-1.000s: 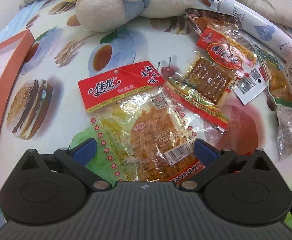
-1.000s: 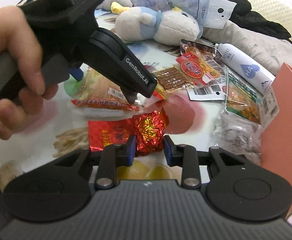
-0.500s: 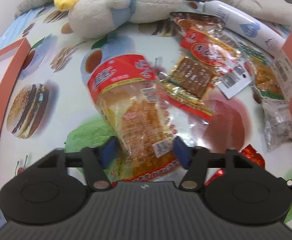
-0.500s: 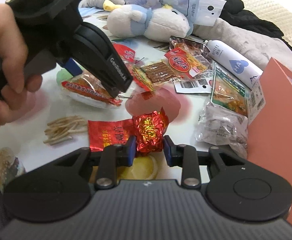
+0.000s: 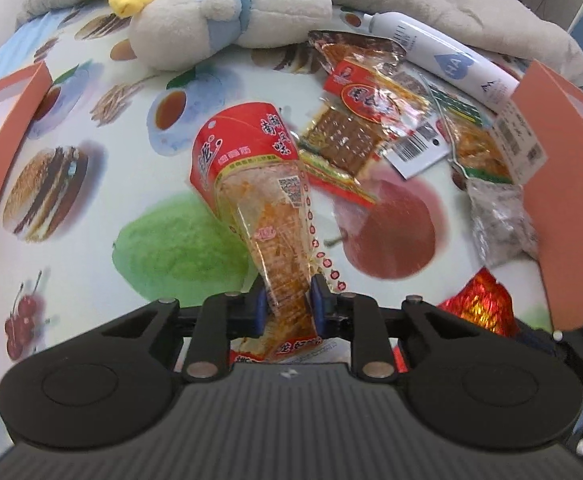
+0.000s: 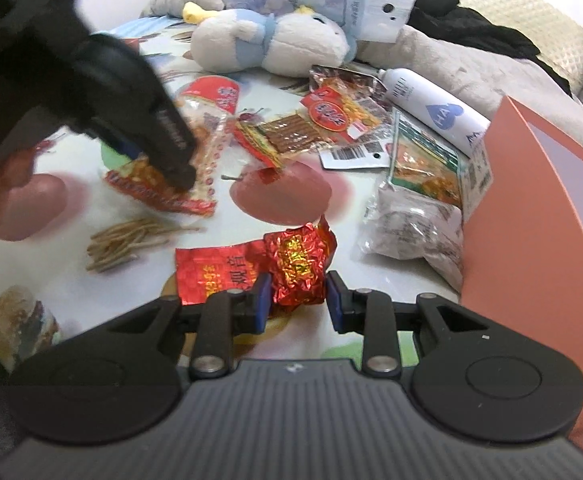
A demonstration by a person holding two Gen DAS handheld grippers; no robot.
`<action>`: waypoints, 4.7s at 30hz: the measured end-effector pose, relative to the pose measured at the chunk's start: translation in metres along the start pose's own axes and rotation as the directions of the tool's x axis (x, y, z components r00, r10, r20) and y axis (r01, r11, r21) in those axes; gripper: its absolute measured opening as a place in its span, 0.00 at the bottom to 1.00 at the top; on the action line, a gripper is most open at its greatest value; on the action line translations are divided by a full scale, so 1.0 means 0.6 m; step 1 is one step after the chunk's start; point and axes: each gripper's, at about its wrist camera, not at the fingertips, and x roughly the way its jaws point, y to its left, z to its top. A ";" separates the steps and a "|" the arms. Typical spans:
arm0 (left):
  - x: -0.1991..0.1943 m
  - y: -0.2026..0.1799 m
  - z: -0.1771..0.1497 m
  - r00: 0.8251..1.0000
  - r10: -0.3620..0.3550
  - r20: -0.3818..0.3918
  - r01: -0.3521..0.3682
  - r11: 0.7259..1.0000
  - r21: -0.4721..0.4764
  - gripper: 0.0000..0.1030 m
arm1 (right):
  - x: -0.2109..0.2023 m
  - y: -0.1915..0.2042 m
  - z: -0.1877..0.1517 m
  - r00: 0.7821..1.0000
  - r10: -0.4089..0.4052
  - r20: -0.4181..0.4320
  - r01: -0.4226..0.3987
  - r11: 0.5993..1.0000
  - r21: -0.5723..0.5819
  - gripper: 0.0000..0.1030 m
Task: Organize snacks
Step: 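Lift both held snacks and carry them over the pink box, then open both grippers over the box to drop the snacks, then move both open grippers back toward the snack pile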
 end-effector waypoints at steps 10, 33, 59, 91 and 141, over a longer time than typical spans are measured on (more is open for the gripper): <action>-0.061 0.021 -0.032 0.997 -0.079 0.016 0.080 0.996 -0.049 0.25 | -0.044 -0.030 0.007 0.999 -0.031 -0.010 0.032 0.990 0.139 0.31; -0.265 -0.077 0.041 0.952 -0.250 0.174 0.246 0.968 0.045 0.25 | -0.232 -0.111 0.101 0.978 -0.152 0.145 0.093 0.932 0.349 0.31; -0.413 -0.370 0.162 0.825 -0.504 0.255 0.418 0.849 0.324 0.25 | -0.452 -0.331 0.132 0.841 -0.456 0.292 0.277 0.825 0.493 0.31; -0.107 -0.512 0.123 0.920 -0.362 -0.152 0.393 0.849 0.352 0.44 | -0.191 -0.460 -0.072 0.965 -0.204 -0.164 0.262 0.722 0.640 0.32; -0.418 -0.134 0.016 0.859 -0.379 0.343 0.294 0.915 0.275 0.55 | -0.356 -0.172 0.066 0.955 -0.210 0.210 0.085 0.871 0.483 0.46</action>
